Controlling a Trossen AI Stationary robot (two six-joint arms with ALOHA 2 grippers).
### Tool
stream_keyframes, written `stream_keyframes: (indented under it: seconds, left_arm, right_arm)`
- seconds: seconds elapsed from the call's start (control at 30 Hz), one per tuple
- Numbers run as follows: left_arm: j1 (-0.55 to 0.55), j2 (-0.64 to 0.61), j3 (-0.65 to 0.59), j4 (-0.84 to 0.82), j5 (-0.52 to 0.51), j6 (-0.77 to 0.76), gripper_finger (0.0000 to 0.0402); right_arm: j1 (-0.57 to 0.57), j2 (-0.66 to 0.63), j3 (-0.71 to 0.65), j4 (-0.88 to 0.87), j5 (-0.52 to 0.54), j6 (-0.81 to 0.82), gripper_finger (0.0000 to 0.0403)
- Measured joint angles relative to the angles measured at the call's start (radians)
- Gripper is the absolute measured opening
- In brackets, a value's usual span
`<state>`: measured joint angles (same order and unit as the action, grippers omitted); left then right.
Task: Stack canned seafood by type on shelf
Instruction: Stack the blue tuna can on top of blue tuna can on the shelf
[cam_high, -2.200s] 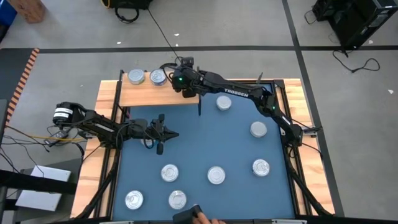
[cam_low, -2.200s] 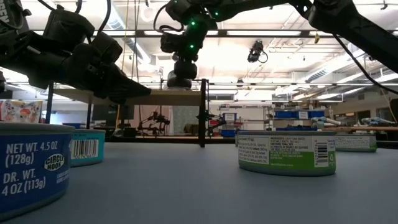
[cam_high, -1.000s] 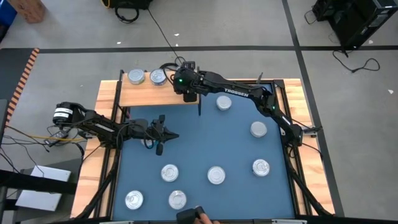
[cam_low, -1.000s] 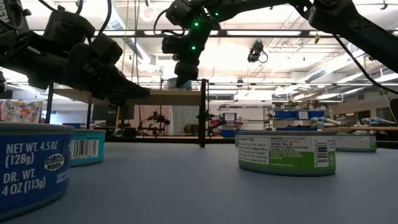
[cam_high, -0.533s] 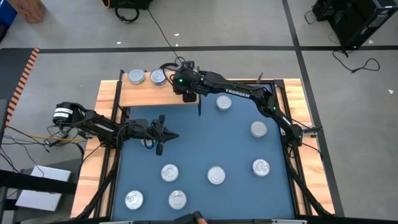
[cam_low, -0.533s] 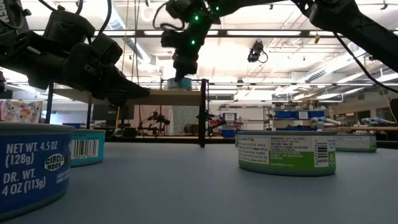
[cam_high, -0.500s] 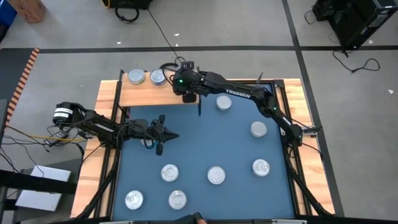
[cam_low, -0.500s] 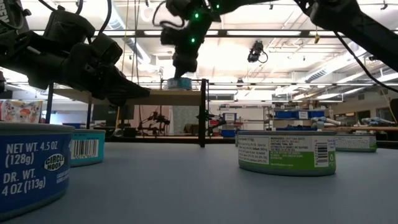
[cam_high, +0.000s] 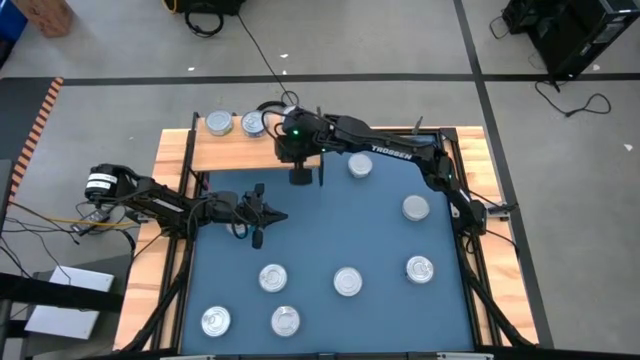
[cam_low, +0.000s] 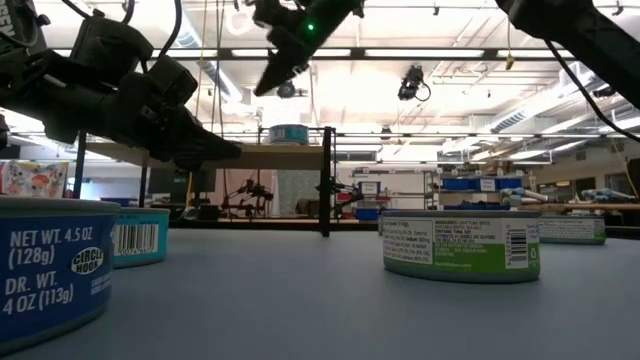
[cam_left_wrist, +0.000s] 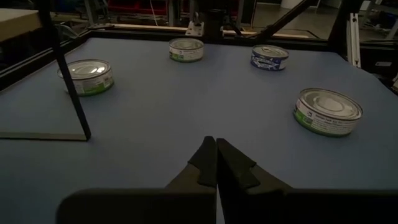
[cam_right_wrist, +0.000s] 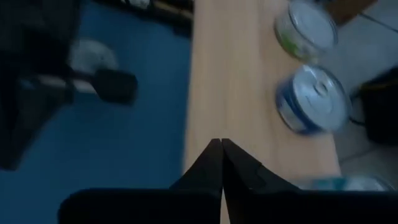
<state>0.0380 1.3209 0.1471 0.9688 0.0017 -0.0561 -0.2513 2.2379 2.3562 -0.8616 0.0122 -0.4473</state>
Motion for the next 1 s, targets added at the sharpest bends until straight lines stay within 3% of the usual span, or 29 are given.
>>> stream_keyframes:
  seconds: [0.3,0.63,0.77,1.0]
  left_arm:
    - [0.000,0.000,0.000,-0.001,0.000,0.022,0.0004]
    - [0.000,0.000,0.000,-0.003,0.000,0.025,0.0004]
    - [0.000,0.000,0.000,-0.005,0.001,0.027,0.0004]
    - [0.000,0.000,0.000,-0.003,0.001,0.029,0.0004]
  right_arm:
    - [0.070,-0.001,-0.099,0.229,-0.004,0.046,0.0002]
    - [0.146,-0.029,-0.277,0.472,0.079,0.107,0.0001]
    - [0.172,-0.089,-0.434,0.606,0.104,0.130,0.0000]
    - [0.207,-0.303,-0.817,0.924,0.170,0.192,0.0000]
